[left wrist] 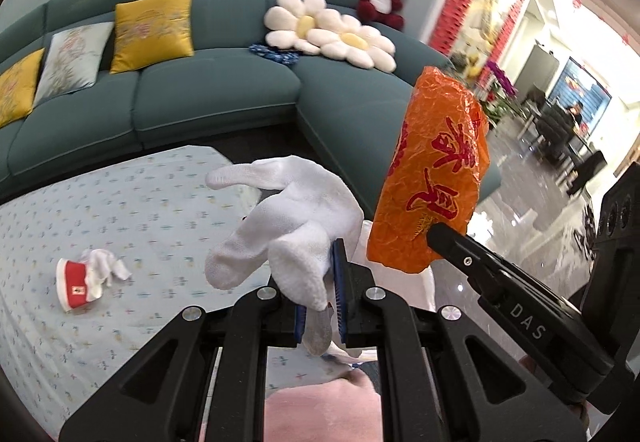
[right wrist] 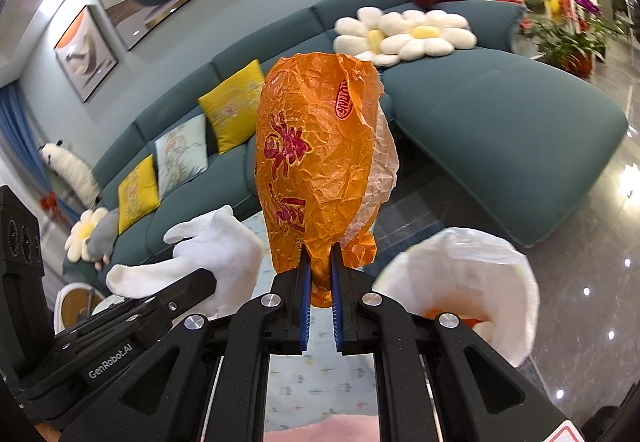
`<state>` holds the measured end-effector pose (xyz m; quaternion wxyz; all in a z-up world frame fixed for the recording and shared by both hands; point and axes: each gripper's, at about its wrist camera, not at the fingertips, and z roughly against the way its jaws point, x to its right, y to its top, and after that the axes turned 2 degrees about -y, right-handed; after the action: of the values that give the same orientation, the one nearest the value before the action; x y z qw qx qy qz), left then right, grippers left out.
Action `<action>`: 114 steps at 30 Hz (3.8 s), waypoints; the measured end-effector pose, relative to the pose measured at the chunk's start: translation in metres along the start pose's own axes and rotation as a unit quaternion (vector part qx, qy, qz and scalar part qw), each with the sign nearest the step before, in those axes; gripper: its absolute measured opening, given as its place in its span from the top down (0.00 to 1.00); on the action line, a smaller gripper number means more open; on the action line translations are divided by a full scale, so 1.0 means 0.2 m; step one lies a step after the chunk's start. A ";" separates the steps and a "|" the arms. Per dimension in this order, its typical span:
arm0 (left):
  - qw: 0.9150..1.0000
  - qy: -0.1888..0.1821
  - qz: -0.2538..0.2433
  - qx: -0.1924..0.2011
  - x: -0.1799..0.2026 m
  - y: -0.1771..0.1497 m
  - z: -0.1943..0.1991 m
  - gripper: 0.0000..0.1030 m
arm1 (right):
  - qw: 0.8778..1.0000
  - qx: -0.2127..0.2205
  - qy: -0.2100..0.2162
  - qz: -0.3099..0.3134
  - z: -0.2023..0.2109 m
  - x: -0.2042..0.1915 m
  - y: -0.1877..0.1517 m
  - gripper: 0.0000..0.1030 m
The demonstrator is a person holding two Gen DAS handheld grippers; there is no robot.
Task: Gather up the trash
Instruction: 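Carry the orange bag and white glove over the bin with both tools, then open both tools to drop the bag and glove into the bin, then move both open tools back to the red-white cup and tissue, then grasp the red-white cup with the left tool while the right tool grasps the white tissue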
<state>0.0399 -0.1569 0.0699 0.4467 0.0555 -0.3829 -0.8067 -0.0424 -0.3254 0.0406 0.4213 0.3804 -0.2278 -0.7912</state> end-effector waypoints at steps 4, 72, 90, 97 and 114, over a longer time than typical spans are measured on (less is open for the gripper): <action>1.000 -0.013 -0.013 -0.011 0.11 -0.01 -0.06 0.89 | 1.000 0.000 -0.010 -0.018 0.02 0.12 -0.02 0.92; 0.971 0.163 0.173 -0.011 -1.05 -0.37 0.13 0.25 | 0.987 -0.120 0.007 0.102 -0.39 -0.62 -0.46 0.54; 0.949 0.183 0.246 -0.072 -1.89 -0.54 -0.08 0.25 | 0.966 -0.212 0.023 0.146 -1.10 -1.14 -0.67 0.54; 0.956 0.150 0.235 -0.091 -2.00 -0.50 -0.26 0.25 | 0.963 -0.232 0.017 0.139 -1.42 -1.25 -0.70 0.54; 0.962 0.112 0.232 -0.089 -2.03 -0.48 -0.33 0.83 | 0.949 -0.283 0.029 0.133 -1.72 -1.28 -0.86 0.94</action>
<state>0.2445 0.1451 -0.1432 0.6651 0.0150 -0.2590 -0.7002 0.2370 -0.0303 -0.1798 0.6195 0.2345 -0.0306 -0.7485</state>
